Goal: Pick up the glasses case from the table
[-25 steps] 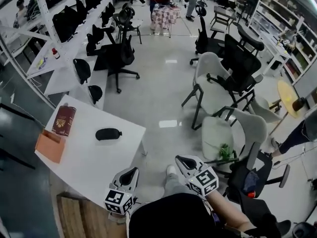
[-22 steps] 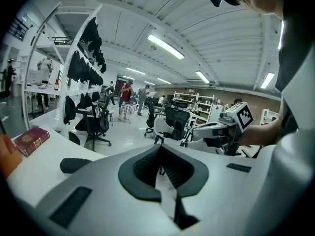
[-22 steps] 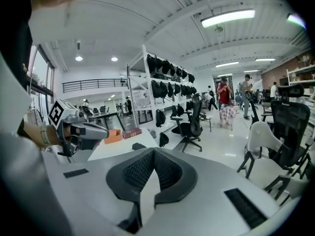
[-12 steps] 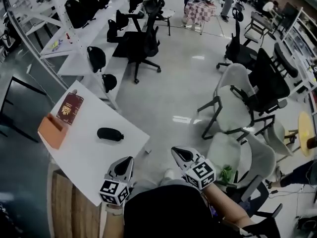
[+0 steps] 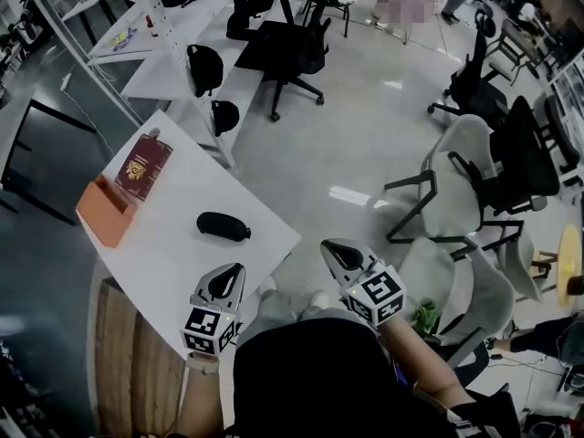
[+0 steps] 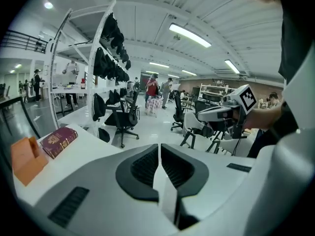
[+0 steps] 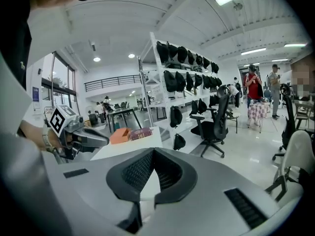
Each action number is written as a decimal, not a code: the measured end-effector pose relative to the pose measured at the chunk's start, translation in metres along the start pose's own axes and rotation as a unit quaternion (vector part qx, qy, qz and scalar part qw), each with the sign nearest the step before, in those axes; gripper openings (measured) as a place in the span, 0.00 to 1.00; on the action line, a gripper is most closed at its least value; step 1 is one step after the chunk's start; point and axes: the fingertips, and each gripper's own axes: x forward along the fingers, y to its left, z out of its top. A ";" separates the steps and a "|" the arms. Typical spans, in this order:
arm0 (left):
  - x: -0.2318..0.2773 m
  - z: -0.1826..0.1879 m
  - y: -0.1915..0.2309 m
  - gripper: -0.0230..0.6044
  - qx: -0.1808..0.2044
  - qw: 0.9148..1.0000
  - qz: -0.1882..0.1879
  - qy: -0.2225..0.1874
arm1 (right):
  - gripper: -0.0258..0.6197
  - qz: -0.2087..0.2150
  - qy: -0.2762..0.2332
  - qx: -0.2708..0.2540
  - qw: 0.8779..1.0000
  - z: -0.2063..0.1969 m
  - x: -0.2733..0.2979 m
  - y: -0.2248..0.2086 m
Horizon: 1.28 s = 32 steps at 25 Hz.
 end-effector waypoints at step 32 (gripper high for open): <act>0.153 -0.167 0.141 0.56 0.444 0.805 -0.284 0.271 | 0.08 -0.195 0.096 0.115 0.969 -0.045 0.046 -0.013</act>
